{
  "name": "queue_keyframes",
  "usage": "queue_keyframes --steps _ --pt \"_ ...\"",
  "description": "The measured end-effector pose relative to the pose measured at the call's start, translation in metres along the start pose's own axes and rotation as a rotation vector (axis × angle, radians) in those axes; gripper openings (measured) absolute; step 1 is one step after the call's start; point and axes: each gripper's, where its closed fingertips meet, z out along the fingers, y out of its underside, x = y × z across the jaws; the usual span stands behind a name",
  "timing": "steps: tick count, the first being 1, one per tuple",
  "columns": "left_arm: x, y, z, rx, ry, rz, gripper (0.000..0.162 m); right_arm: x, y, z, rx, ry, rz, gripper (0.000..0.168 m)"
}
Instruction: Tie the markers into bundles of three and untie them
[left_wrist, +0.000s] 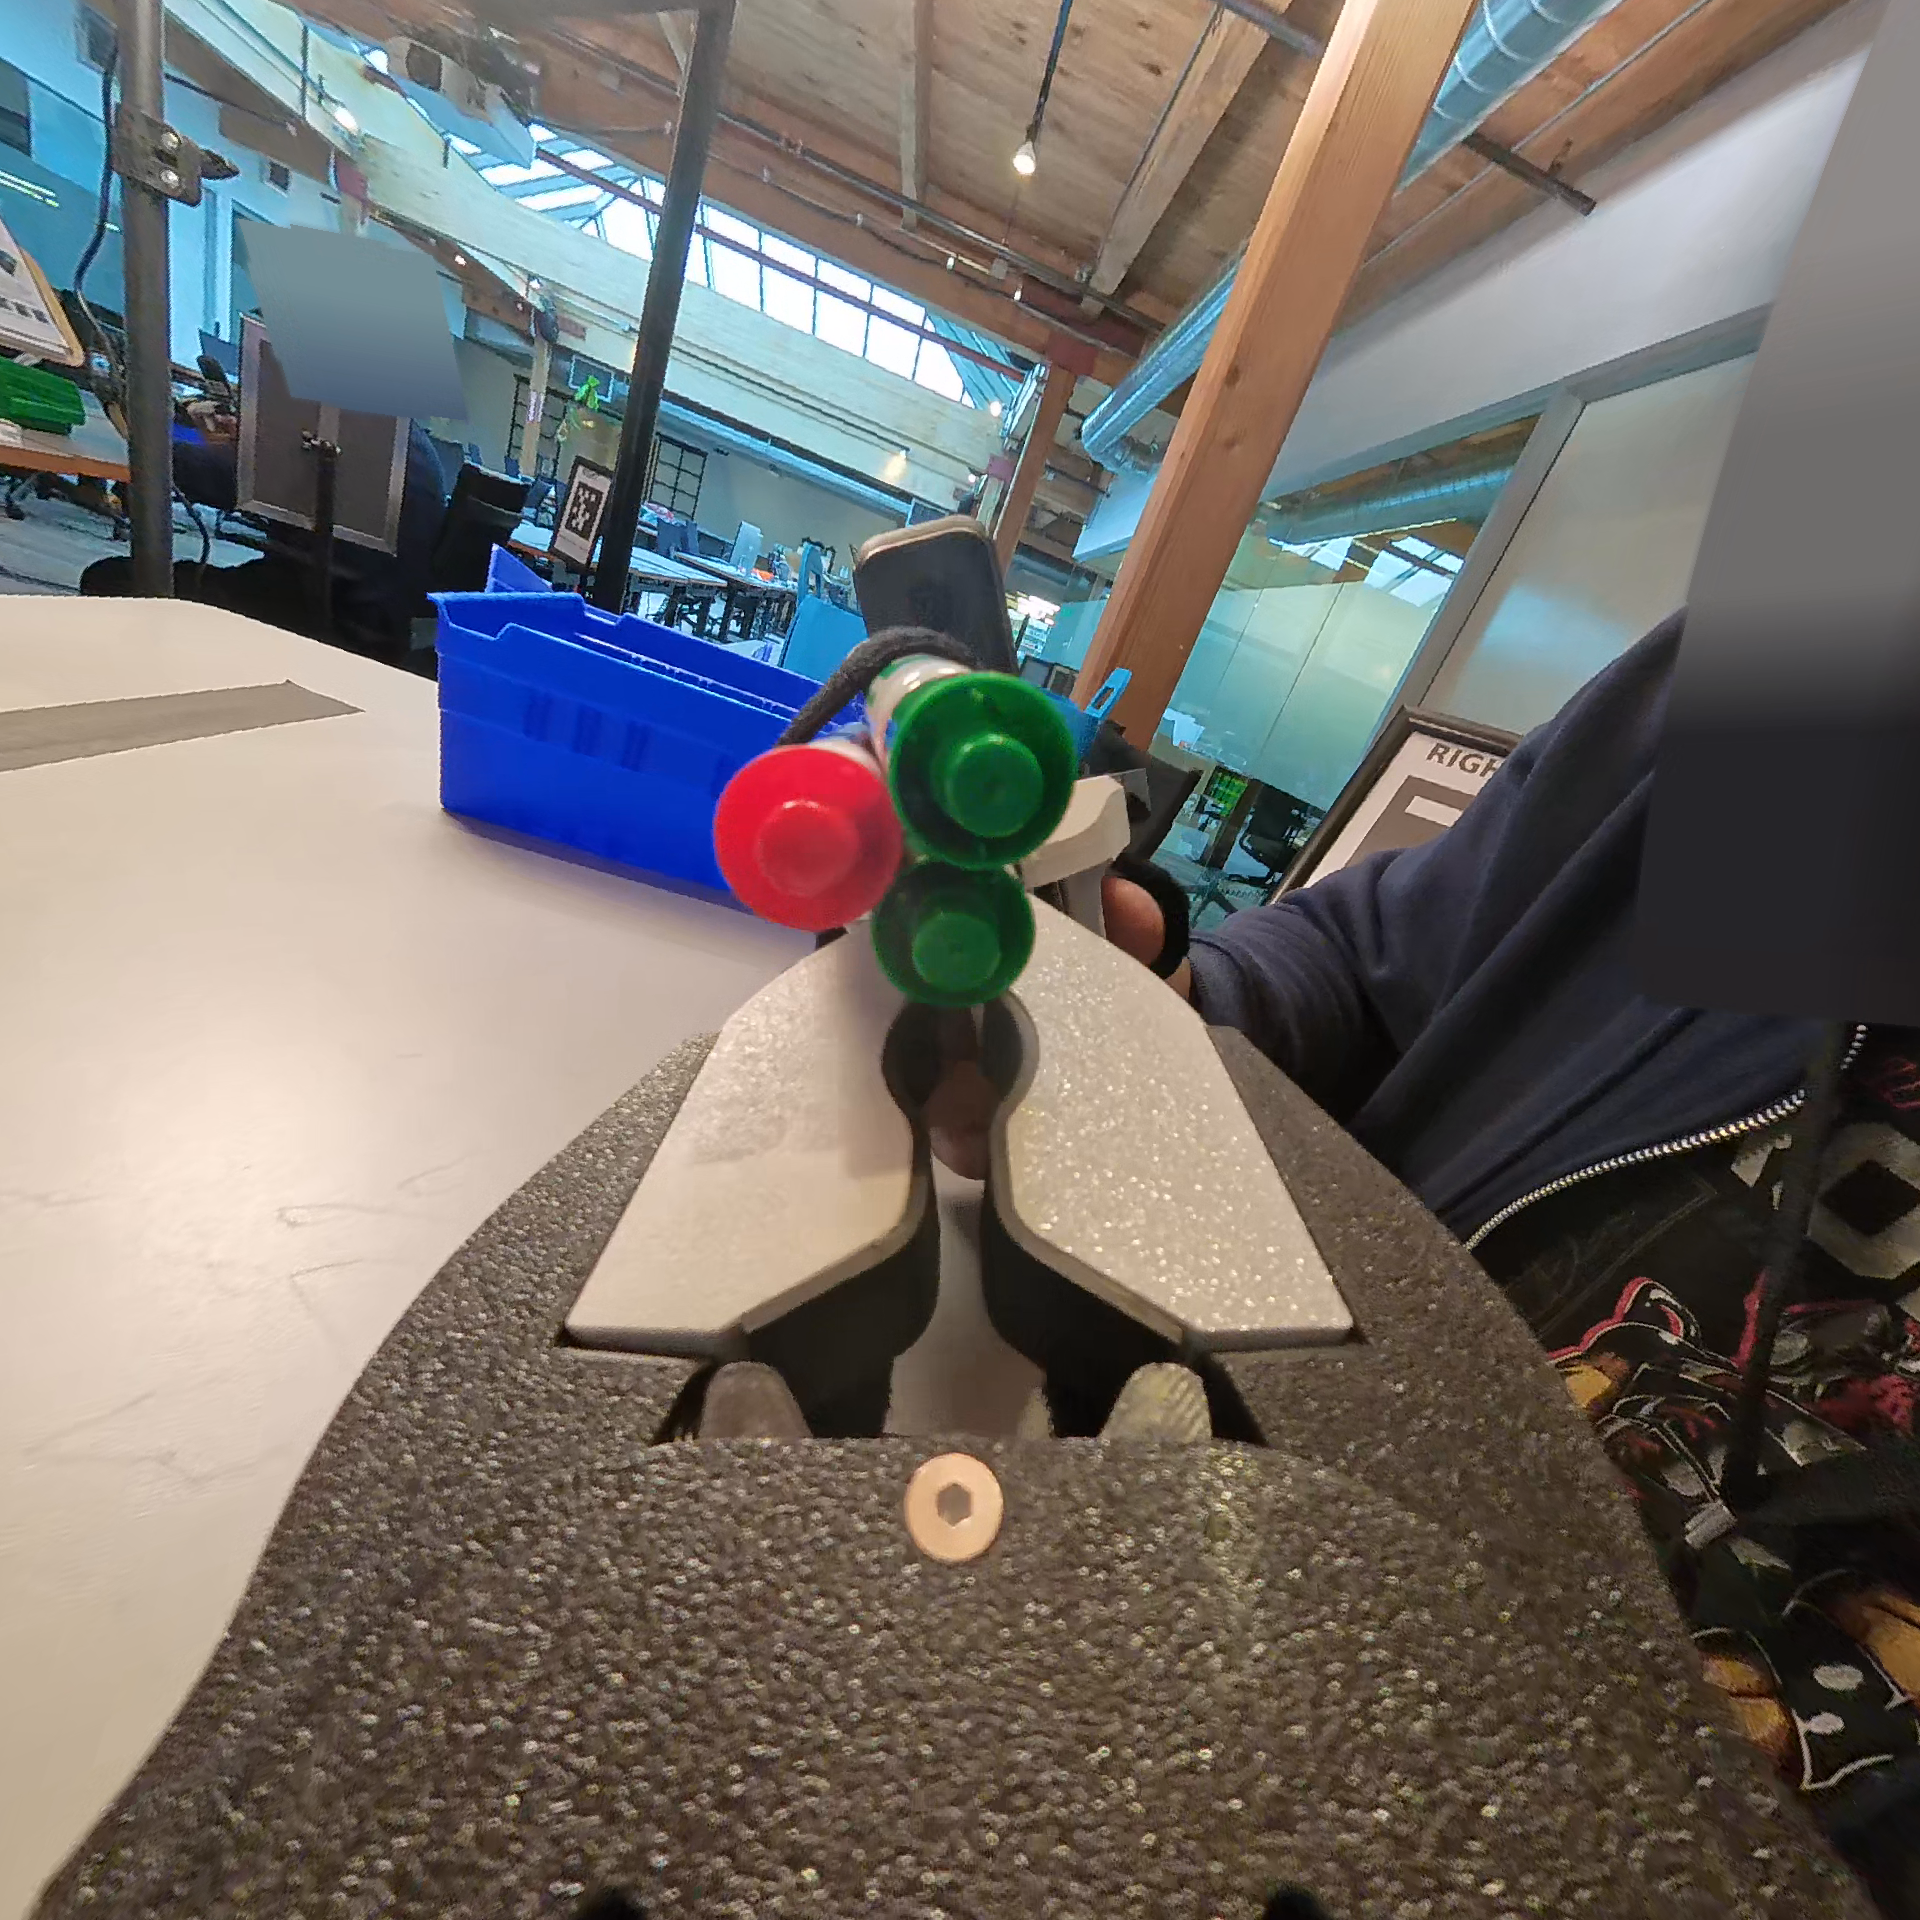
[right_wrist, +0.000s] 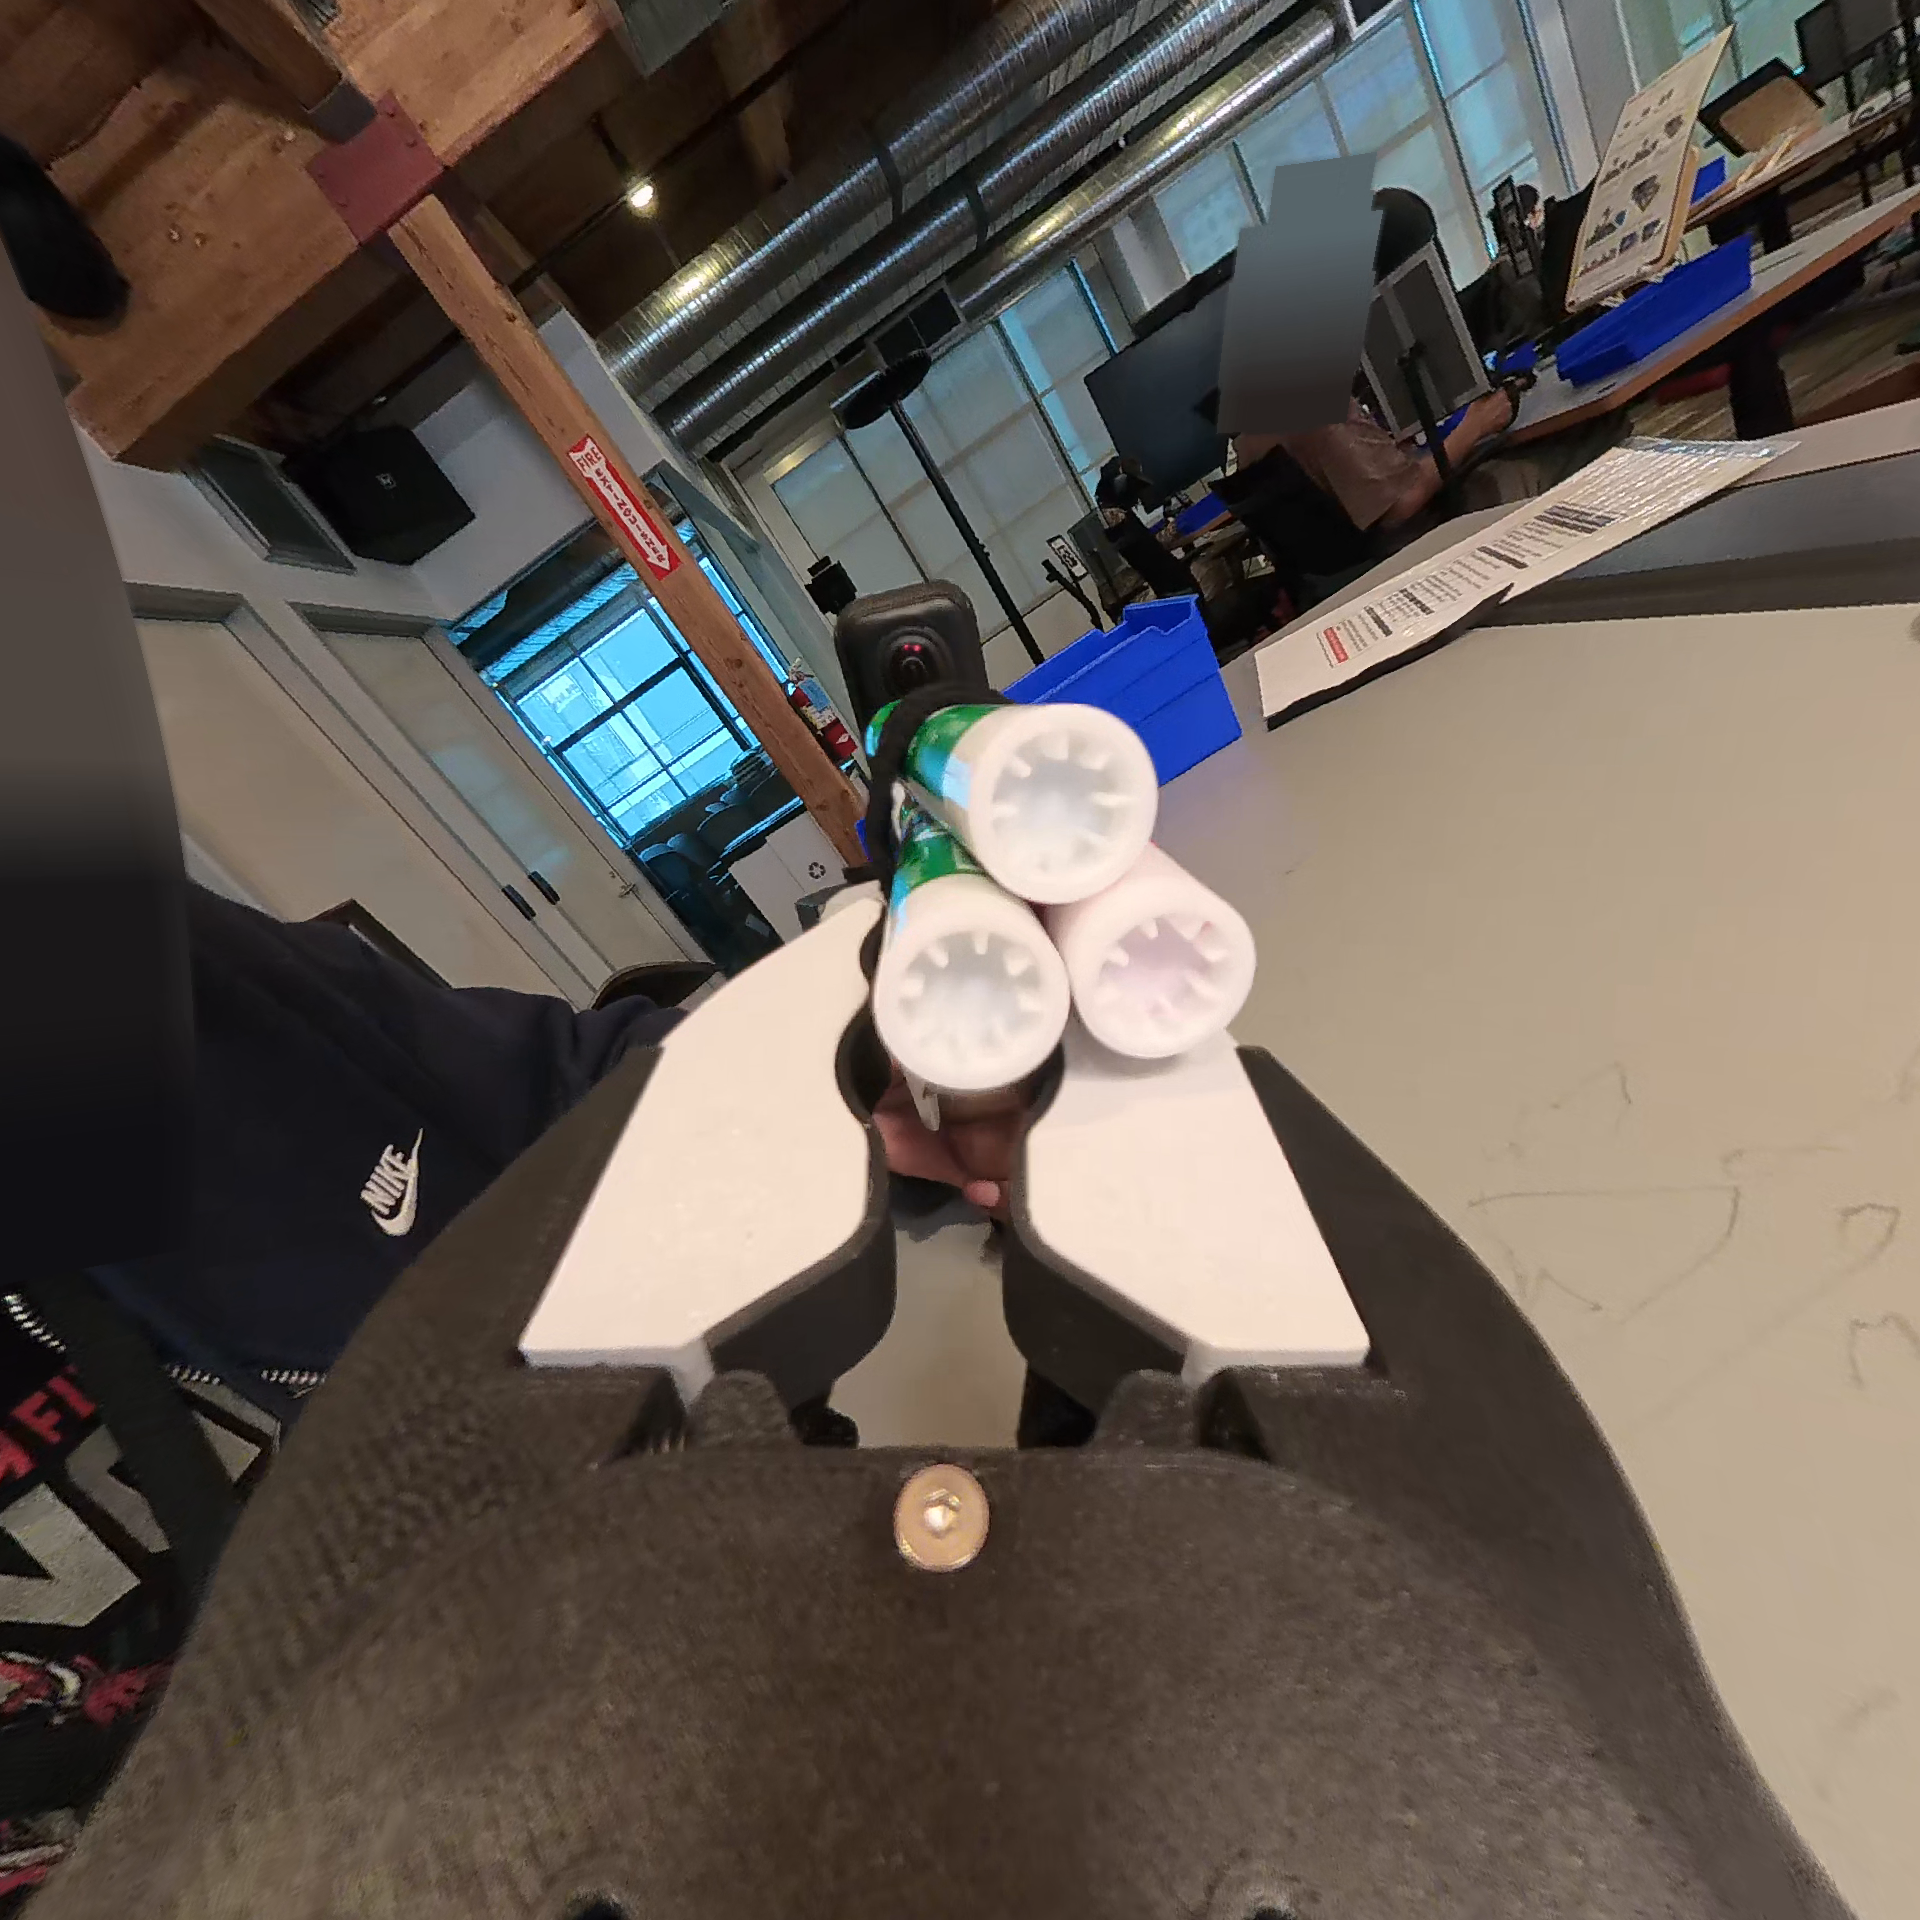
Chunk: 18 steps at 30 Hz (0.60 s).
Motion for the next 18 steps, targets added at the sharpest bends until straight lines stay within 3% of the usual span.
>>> queue_keyframes --steps 13,18 --pt "0.002 0.000 0.001 0.031 0.039 -0.064 0.003 -0.003 0.001 -0.001 0.002 0.015 -0.098 0.016" --pt "0.009 -0.001 0.000 0.043 0.124 -0.143 0.004 -0.010 0.001 -0.001 -0.020 0.002 -0.167 0.017"
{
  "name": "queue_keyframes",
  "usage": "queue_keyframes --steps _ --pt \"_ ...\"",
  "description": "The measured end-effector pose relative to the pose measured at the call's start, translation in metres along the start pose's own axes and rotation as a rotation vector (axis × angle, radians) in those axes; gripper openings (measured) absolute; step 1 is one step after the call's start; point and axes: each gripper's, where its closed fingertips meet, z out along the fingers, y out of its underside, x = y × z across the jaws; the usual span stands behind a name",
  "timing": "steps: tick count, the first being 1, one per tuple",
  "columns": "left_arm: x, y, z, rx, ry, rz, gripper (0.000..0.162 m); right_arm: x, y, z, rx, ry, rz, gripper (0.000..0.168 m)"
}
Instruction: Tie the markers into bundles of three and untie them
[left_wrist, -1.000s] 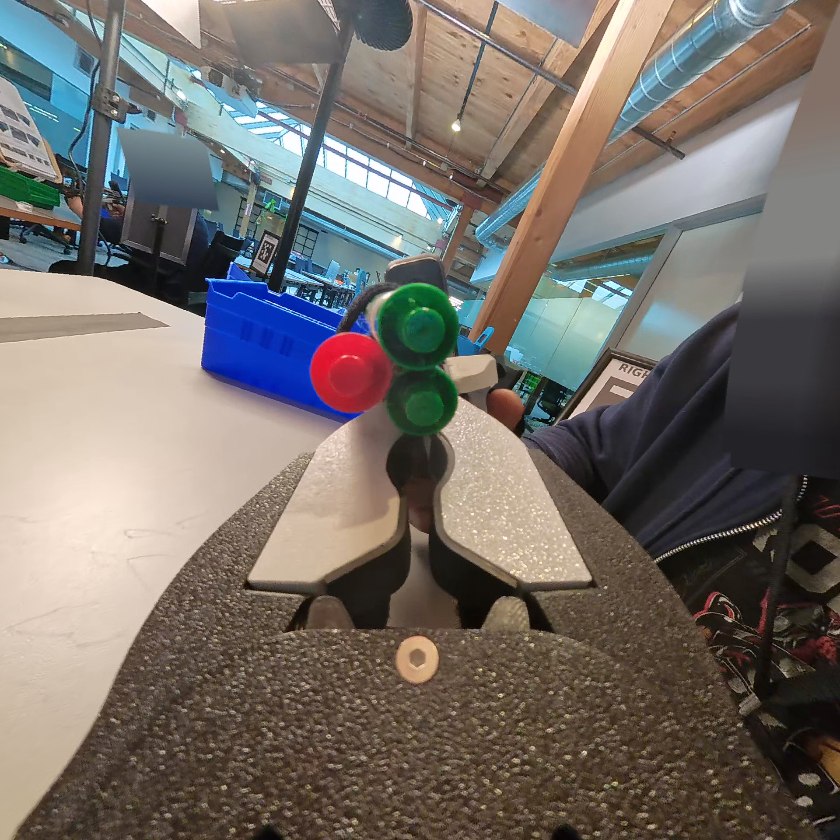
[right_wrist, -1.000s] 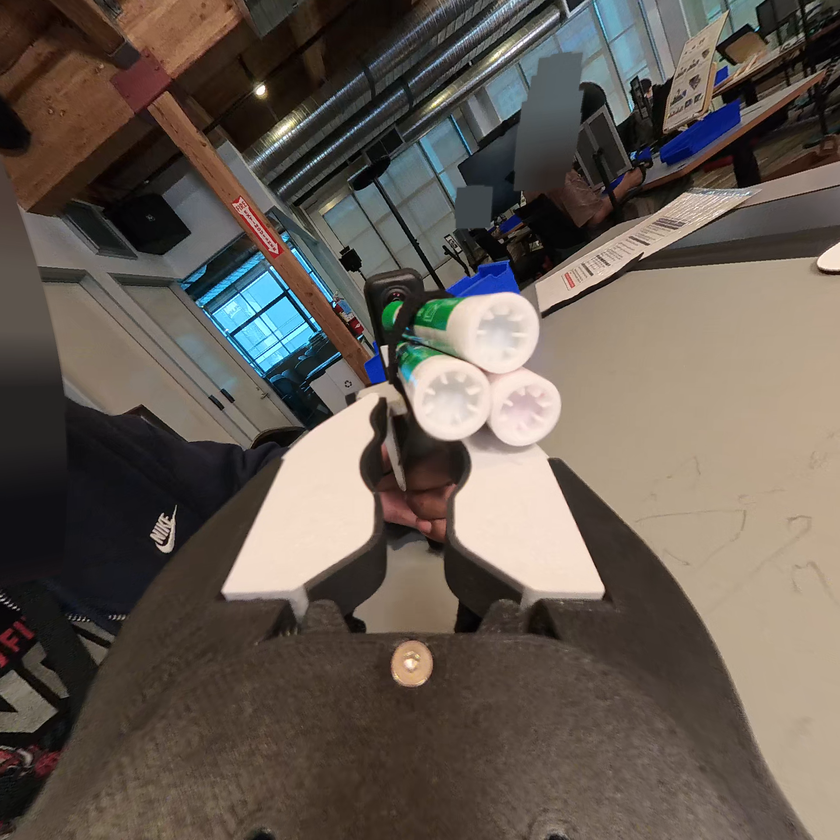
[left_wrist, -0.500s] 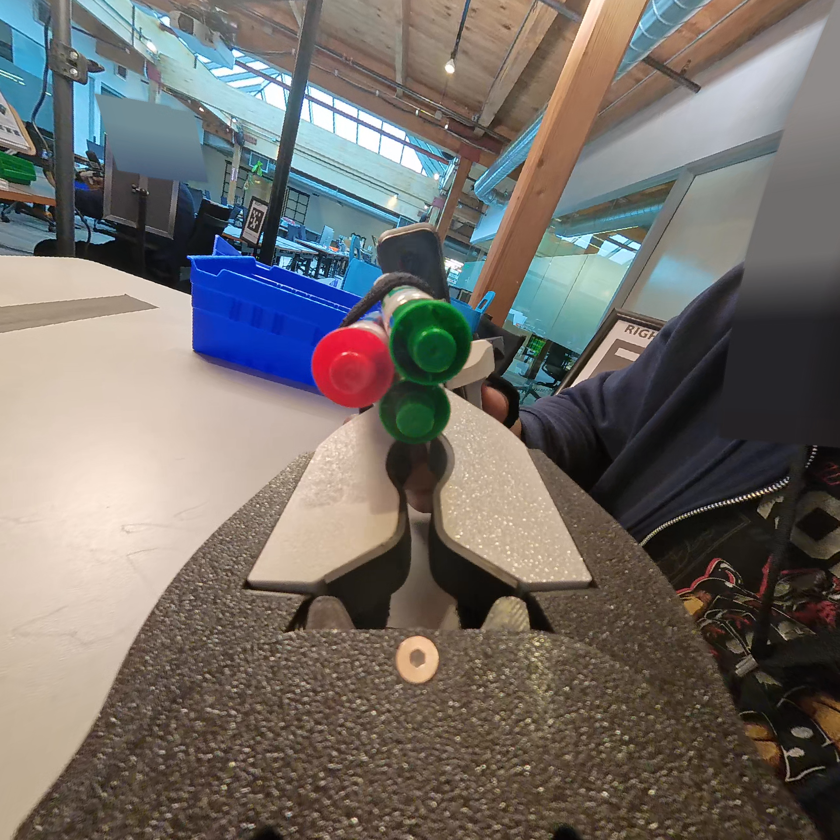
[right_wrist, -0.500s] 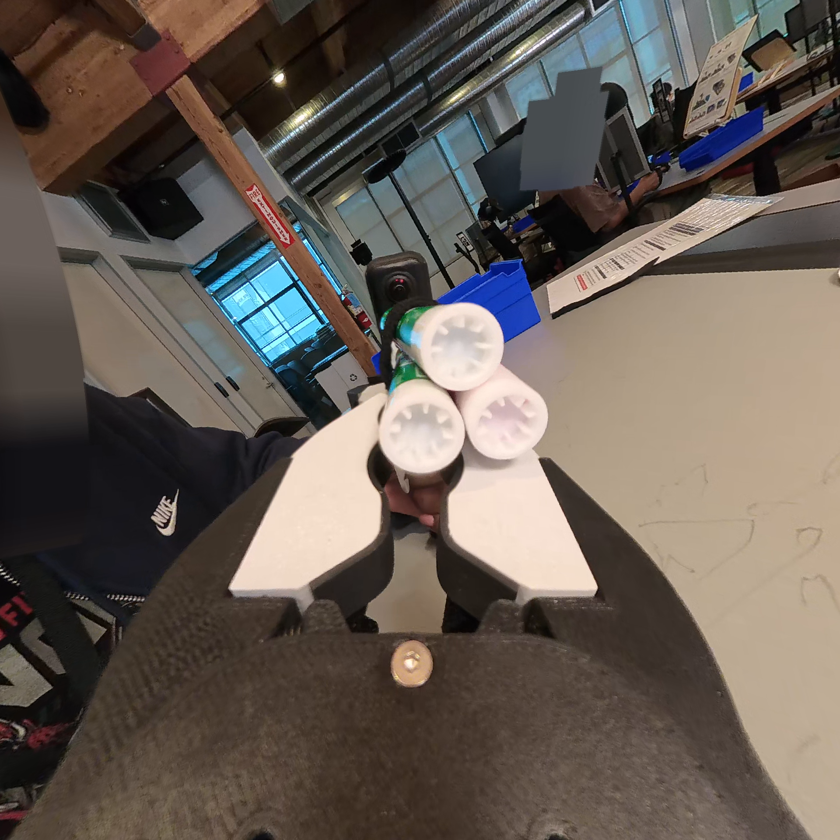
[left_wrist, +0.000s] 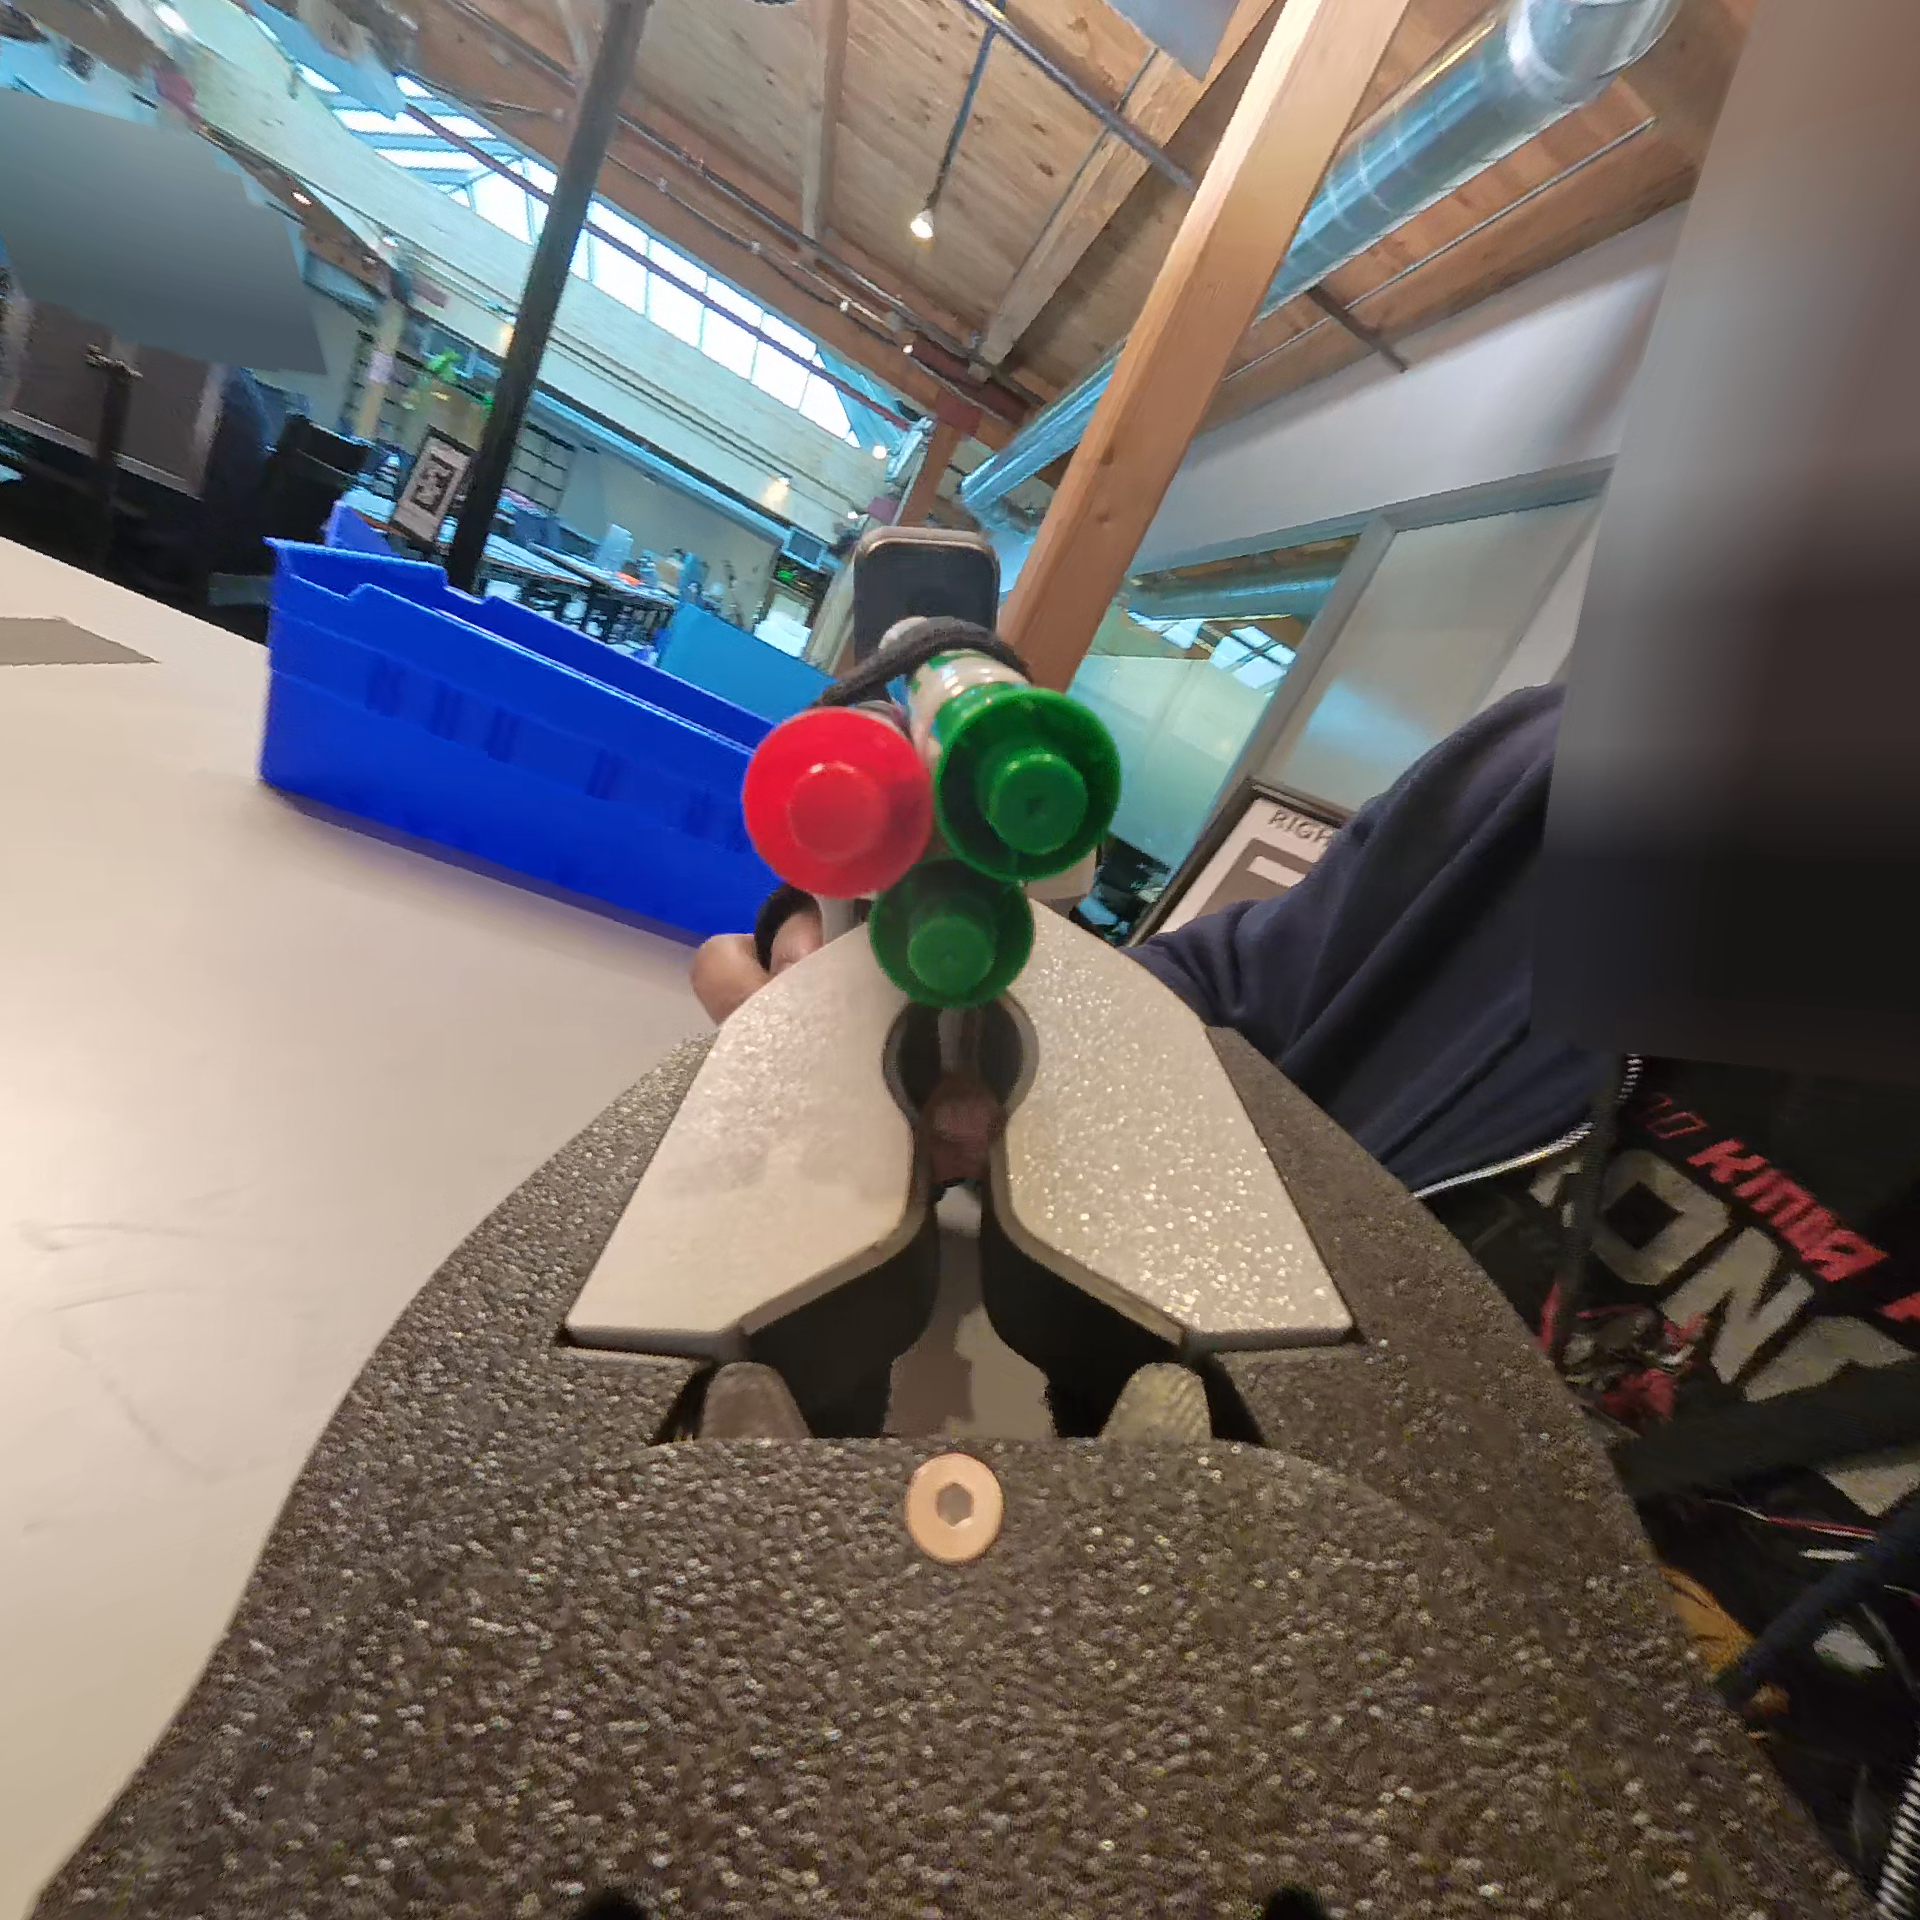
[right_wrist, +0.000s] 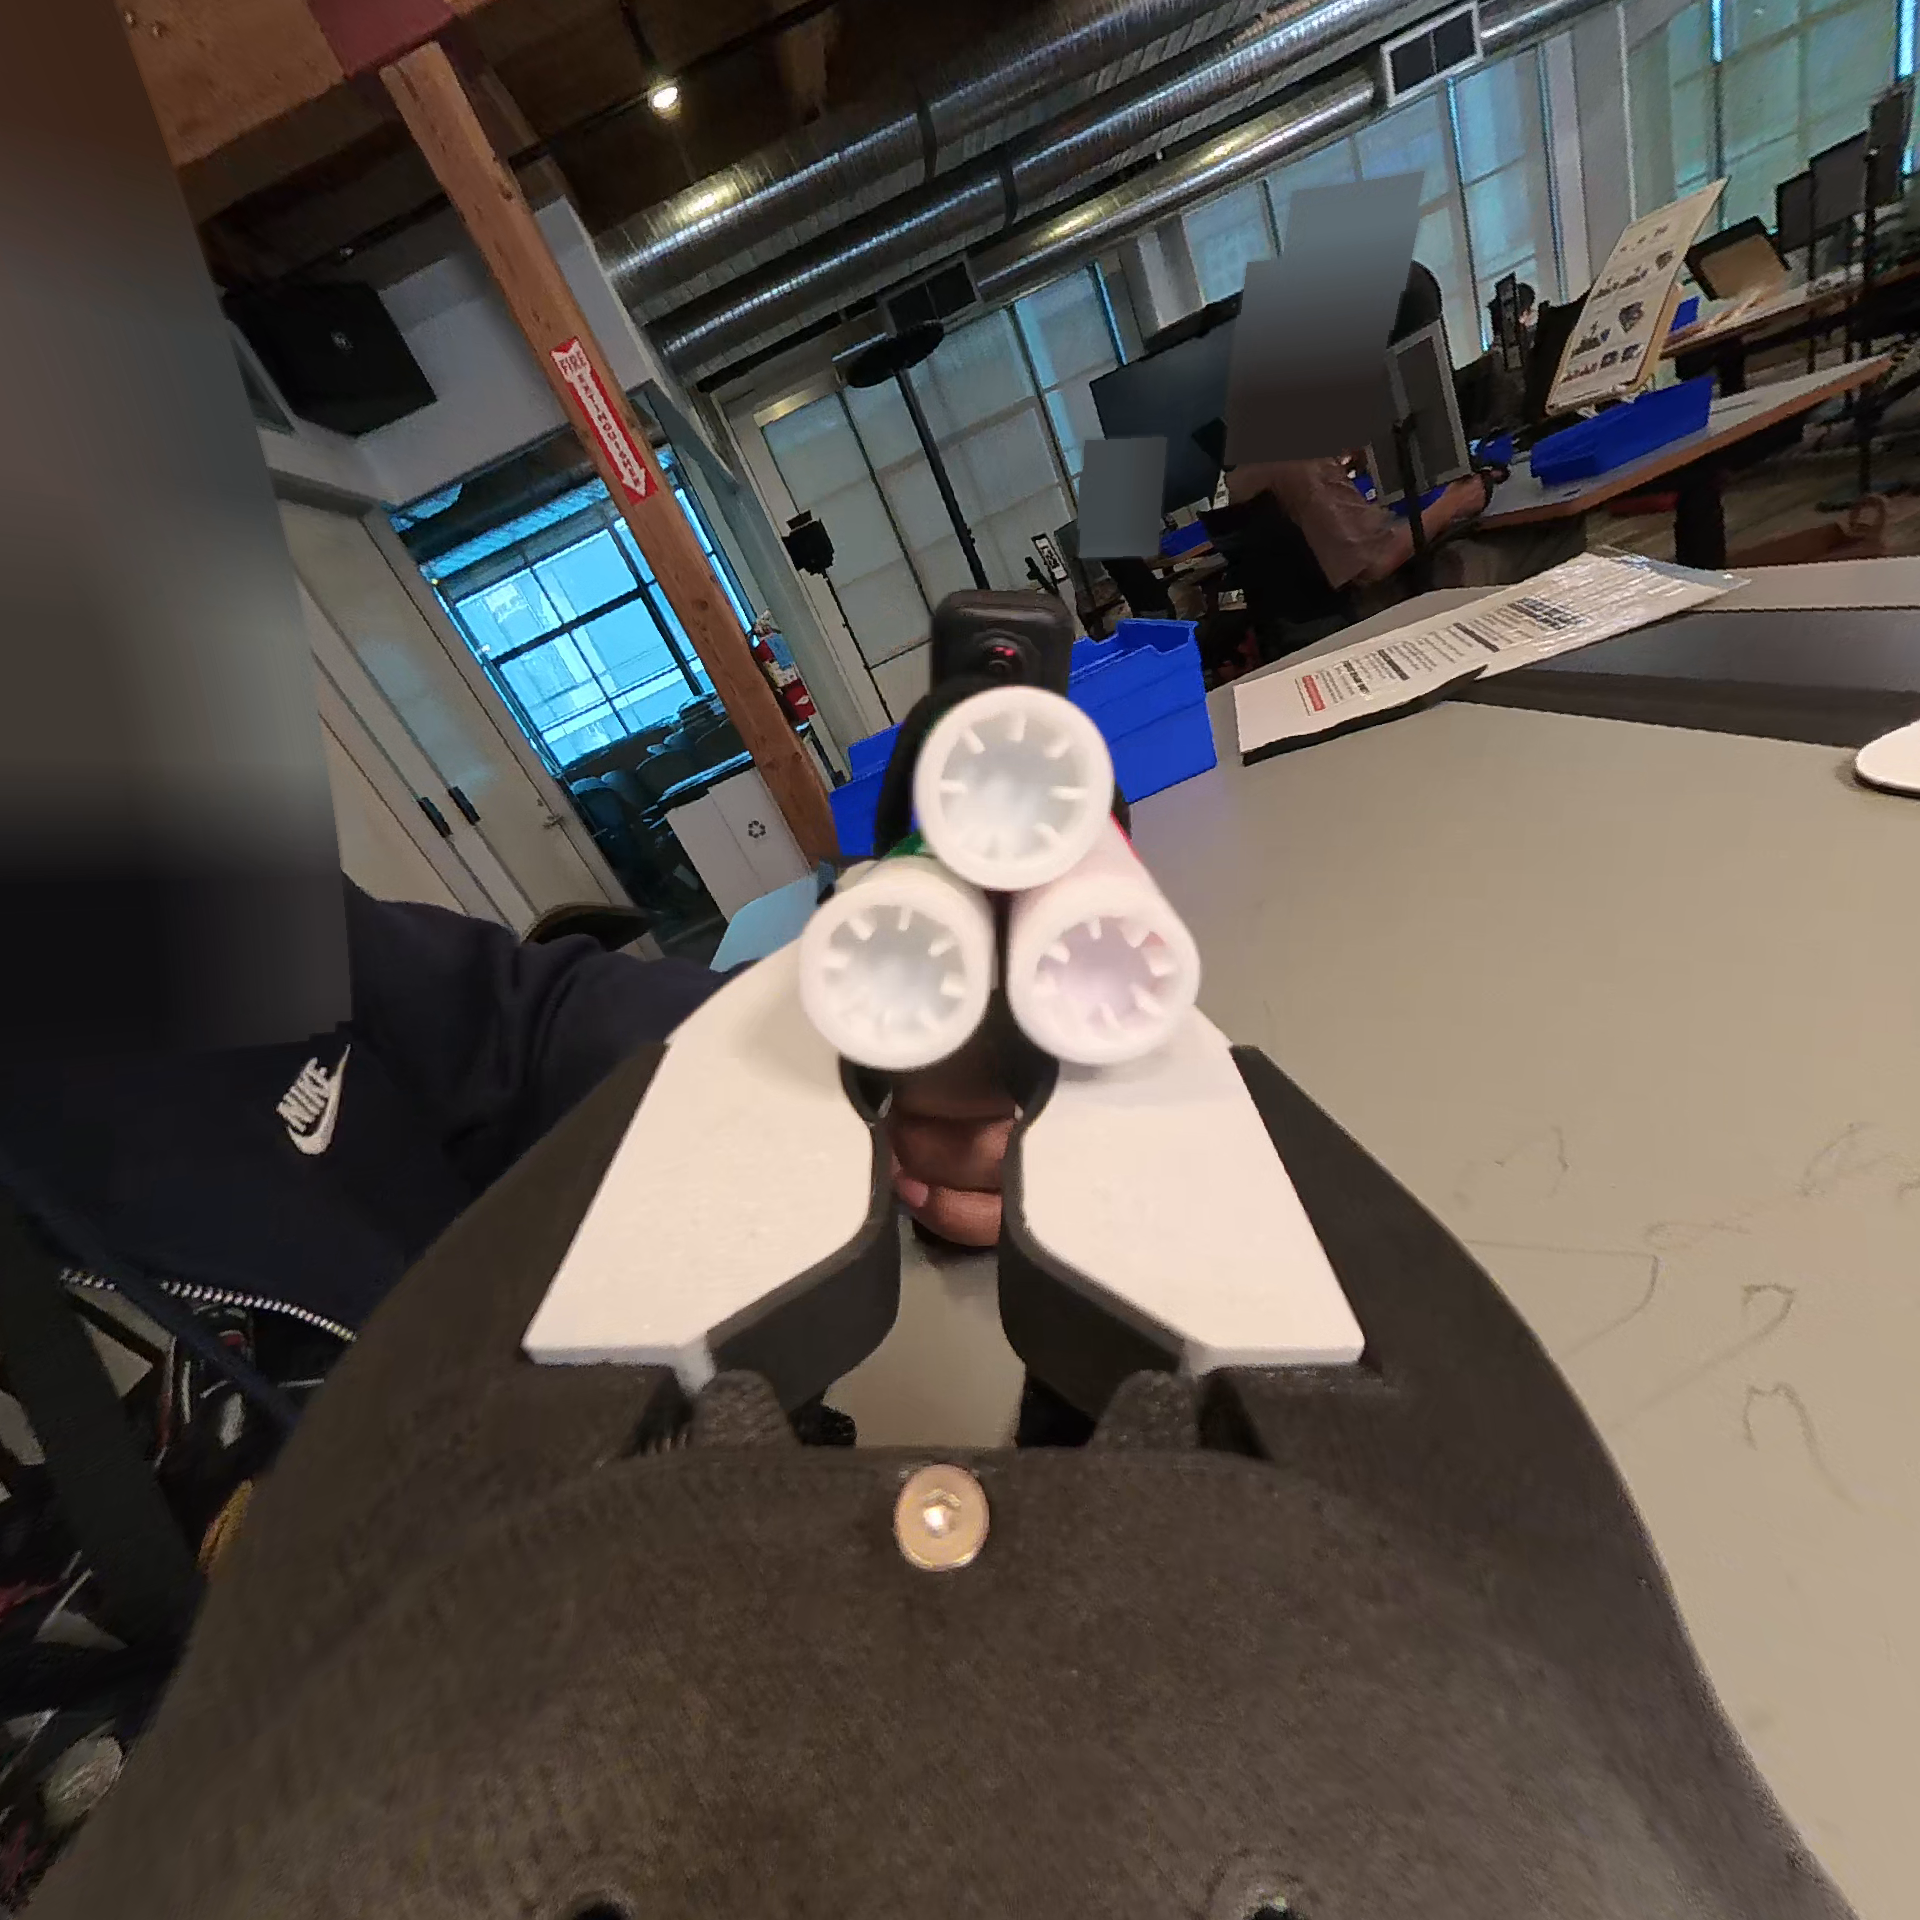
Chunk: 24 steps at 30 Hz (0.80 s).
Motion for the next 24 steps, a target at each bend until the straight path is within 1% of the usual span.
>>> queue_keyframes --steps 3,5,7,10,13,24 --pt "0.006 -0.001 0.001 0.018 0.055 -0.028 0.004 -0.005 -0.001 -0.001 -0.014 -0.025 -0.020 0.015" --pt "0.005 -0.001 0.001 0.022 0.062 -0.050 0.004 -0.004 -0.002 -0.002 -0.020 -0.019 -0.021 0.015" --pt "0.004 0.000 0.002 0.016 0.048 -0.050 0.004 -0.003 -0.003 -0.003 -0.016 -0.024 0.010 0.013" --pt "0.000 -0.001 0.002 0.019 0.016 -0.041 0.013 0.005 -0.007 -0.008 0.011 -0.016 0.075 0.006" --pt "-0.005 -0.001 0.001 0.016 -0.011 -0.041 0.013 0.009 -0.007 -0.010 0.018 -0.011 0.118 0.005" --pt "-0.017 0.004 -0.004 -0.055 -0.086 -0.014 0.013 0.021 -0.007 -0.016 -0.015 0.090 0.064 0.003"
